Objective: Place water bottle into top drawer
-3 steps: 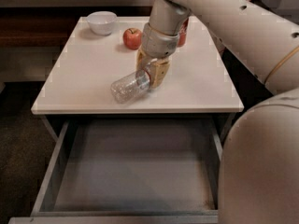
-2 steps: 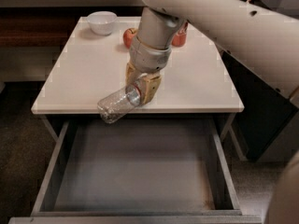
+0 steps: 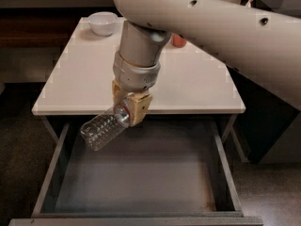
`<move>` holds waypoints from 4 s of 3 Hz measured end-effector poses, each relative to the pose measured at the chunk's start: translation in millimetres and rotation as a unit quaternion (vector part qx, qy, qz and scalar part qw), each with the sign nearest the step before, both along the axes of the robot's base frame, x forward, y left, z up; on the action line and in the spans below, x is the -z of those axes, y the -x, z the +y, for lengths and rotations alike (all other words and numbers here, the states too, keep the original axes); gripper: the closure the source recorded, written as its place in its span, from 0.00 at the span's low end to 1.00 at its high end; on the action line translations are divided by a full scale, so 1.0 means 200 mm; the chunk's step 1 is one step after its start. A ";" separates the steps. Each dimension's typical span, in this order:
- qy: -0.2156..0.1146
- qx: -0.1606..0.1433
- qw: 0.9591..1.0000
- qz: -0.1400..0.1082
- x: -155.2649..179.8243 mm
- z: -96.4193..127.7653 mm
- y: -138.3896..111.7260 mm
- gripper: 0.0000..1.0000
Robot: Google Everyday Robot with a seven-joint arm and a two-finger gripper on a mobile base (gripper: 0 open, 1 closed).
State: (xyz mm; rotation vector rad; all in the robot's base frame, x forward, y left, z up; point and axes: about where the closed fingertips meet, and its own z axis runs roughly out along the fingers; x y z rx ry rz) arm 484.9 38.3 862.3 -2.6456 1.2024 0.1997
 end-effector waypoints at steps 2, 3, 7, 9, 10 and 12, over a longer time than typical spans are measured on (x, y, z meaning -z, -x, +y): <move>0.008 0.044 0.998 0.034 0.10 0.04 0.21 1.00; -0.001 0.093 0.995 0.040 0.17 0.03 0.27 1.00; 0.067 0.208 0.974 0.056 0.77 -0.15 0.19 1.00; 0.138 0.176 0.974 0.028 0.98 -0.12 0.20 0.69; 0.137 0.176 0.974 0.035 1.05 -0.12 0.22 0.38; 0.129 0.181 0.974 0.044 1.08 -0.11 0.24 0.00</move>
Offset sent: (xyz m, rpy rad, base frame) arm -0.0634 0.0073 -0.0356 -0.0019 0.1136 -0.1991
